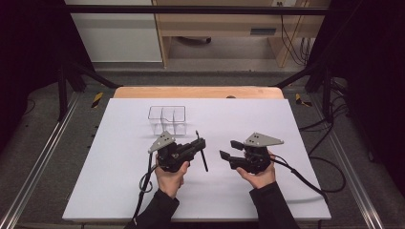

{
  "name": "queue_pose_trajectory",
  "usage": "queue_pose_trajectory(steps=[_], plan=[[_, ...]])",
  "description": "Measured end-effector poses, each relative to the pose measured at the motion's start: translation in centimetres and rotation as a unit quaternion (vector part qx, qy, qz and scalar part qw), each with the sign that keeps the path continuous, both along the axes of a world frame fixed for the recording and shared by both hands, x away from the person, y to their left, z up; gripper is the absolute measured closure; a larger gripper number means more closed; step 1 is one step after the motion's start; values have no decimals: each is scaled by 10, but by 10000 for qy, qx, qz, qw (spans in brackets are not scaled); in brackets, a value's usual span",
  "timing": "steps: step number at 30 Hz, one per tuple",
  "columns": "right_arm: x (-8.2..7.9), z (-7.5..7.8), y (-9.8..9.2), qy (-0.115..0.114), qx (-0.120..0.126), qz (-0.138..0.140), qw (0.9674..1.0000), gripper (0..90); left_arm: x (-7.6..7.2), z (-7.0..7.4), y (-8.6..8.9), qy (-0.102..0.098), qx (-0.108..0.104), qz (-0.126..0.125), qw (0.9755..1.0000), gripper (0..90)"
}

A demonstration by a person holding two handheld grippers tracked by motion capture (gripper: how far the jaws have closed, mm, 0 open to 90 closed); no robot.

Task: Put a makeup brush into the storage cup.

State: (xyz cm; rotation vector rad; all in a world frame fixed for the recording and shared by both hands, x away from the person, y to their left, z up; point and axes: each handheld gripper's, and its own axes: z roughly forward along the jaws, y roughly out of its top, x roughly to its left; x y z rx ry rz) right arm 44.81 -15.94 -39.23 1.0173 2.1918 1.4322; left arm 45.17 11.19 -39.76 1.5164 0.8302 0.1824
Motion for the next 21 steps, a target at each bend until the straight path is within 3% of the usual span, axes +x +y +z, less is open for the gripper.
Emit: queue_pose_trajectory(steps=[8,15,21], plan=[[4,-4,-8,-7,-145,-371,9992,255,-2,13,17,-168,83,41,9998,827],[5,-7,-11,3,-329,-556,9979,191,-4,21,33,-303,249,138,9991,826],[6,-8,-14,67,-315,-636,9975,154,-3,26,48,-335,318,284,9985,826]])
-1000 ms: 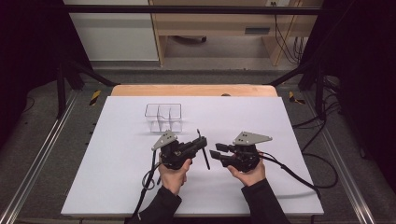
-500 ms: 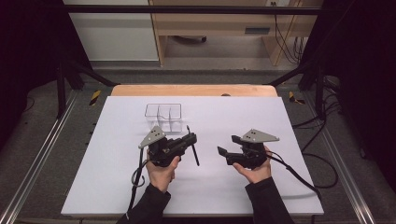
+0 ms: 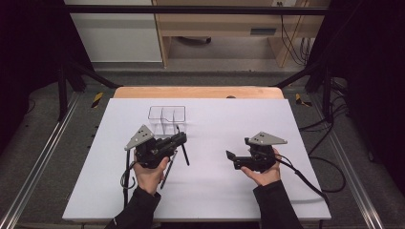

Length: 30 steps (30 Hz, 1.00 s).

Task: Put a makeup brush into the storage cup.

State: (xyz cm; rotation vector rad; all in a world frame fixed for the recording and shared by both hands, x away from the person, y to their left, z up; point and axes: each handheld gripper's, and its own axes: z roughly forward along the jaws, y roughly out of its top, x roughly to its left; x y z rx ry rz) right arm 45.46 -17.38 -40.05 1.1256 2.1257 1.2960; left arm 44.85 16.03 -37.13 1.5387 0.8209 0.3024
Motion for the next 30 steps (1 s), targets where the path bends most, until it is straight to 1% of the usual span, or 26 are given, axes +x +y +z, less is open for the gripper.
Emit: queue_pose_trajectory(steps=[2,4,9,11,16,20,30], plan=[[1,-1,-2,-1,-15,-57,10000,135,1,2,5,-14,-9,54,10000,826],[1,-1,-2,8,-5,-111,9999,117,2,5,8,-31,50,105,9999,826],[1,-3,-4,17,-18,-135,9999,96,5,10,14,-74,117,191,9997,826],[2,-3,-5,40,-28,-156,9999,88,7,12,16,-88,236,244,9994,826],[2,-3,-7,17,-31,-169,9999,72,11,19,20,-128,337,320,9988,826],[2,-4,-7,31,-55,-173,9998,60,13,25,24,-173,378,380,9984,826],[2,-5,-7,54,-85,-195,9998,46,23,36,32,-205,459,531,9973,826]])
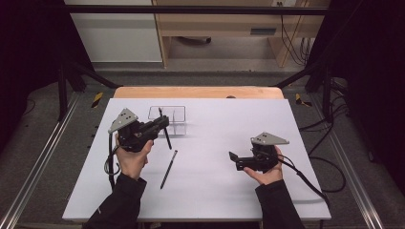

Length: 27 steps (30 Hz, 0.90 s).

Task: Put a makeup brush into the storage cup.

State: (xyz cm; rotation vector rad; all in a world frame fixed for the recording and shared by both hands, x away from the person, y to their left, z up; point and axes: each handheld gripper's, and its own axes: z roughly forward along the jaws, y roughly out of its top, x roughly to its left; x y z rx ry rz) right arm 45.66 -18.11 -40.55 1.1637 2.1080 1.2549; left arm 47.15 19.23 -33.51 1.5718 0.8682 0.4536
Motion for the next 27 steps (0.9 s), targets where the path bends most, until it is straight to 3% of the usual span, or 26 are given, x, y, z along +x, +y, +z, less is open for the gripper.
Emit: queue_pose_trajectory(steps=[7,19,27], plan=[[1,0,-1,14,-22,-2,10000,44,7,2,0,-10,151,58,9999,826],[1,-2,1,60,-41,-14,10000,42,19,5,-2,27,208,80,9997,826],[2,-2,1,72,-27,-4,10000,42,26,9,-6,-49,276,138,9995,826]])
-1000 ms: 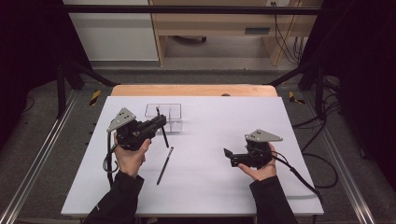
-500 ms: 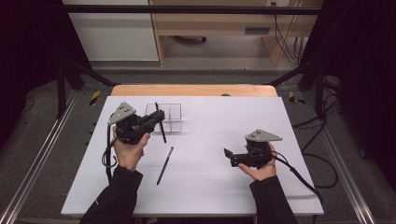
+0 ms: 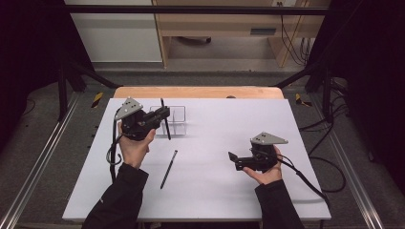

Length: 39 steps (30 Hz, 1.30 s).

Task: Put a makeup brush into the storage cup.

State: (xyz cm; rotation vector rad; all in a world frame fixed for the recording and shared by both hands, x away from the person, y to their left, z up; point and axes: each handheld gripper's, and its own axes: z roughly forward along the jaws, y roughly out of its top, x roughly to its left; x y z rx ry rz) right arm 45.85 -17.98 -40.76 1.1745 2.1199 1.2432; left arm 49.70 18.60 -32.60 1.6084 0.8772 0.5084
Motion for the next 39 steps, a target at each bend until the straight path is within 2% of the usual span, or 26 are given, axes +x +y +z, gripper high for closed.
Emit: queue_pose_trajectory(steps=[17,30,39], plan=[[0,2,-1,-13,67,-2,10000,42,30,4,-2,24,176,184,9997,826],[0,2,-1,1,53,22,10000,41,48,1,-1,76,162,305,9994,826],[0,3,-3,-19,61,23,10000,39,59,1,1,22,193,428,9989,826]])
